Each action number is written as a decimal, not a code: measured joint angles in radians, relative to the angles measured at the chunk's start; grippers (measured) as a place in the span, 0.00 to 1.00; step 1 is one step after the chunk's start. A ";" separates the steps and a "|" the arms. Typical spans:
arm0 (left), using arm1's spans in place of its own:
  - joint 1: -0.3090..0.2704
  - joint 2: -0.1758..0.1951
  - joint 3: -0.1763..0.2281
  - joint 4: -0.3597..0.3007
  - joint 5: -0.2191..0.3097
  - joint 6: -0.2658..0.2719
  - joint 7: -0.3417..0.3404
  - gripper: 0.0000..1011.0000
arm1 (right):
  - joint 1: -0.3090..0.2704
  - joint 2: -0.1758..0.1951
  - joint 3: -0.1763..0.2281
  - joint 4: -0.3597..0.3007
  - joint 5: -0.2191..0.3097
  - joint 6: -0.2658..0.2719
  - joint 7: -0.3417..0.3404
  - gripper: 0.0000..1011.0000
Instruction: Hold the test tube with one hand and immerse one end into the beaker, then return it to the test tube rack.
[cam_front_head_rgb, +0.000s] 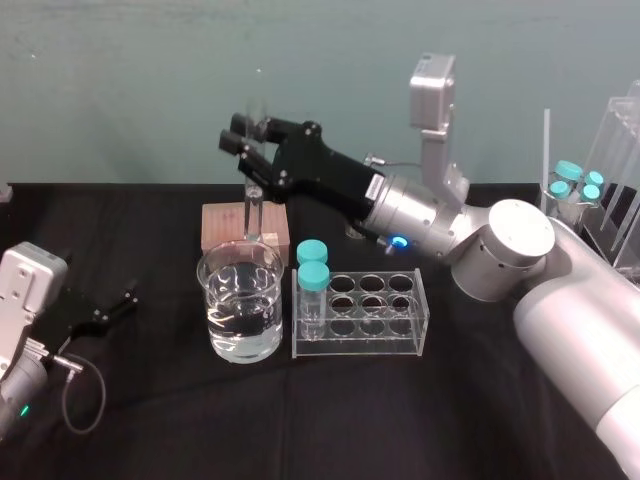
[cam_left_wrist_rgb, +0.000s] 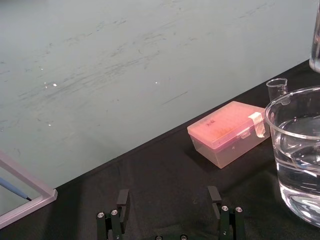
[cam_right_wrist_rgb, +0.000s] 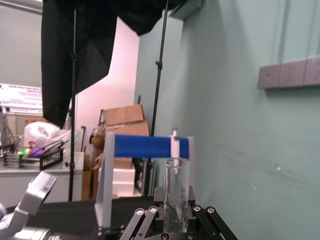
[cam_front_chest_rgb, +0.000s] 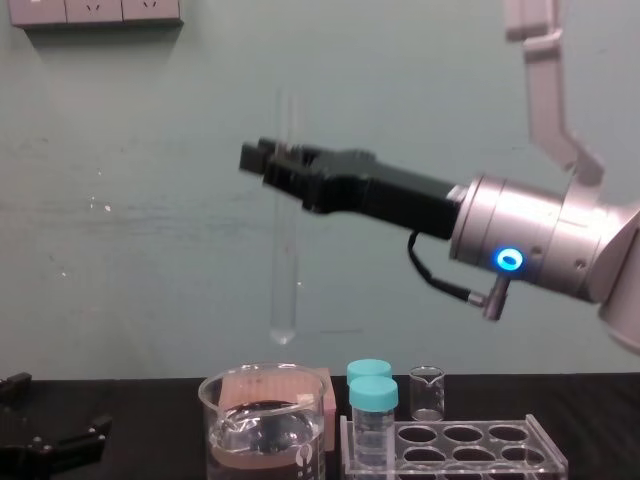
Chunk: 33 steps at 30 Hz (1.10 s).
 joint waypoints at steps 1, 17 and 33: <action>0.000 0.000 0.000 0.000 0.000 0.000 0.000 0.99 | -0.002 0.004 0.003 -0.009 0.002 0.000 -0.004 0.24; 0.000 0.000 0.000 0.000 0.000 0.000 0.000 0.99 | -0.121 0.149 0.107 -0.252 -0.025 0.007 -0.189 0.24; 0.000 0.000 0.000 0.000 0.000 0.000 0.000 0.99 | -0.292 0.223 0.196 -0.406 -0.050 0.090 -0.314 0.24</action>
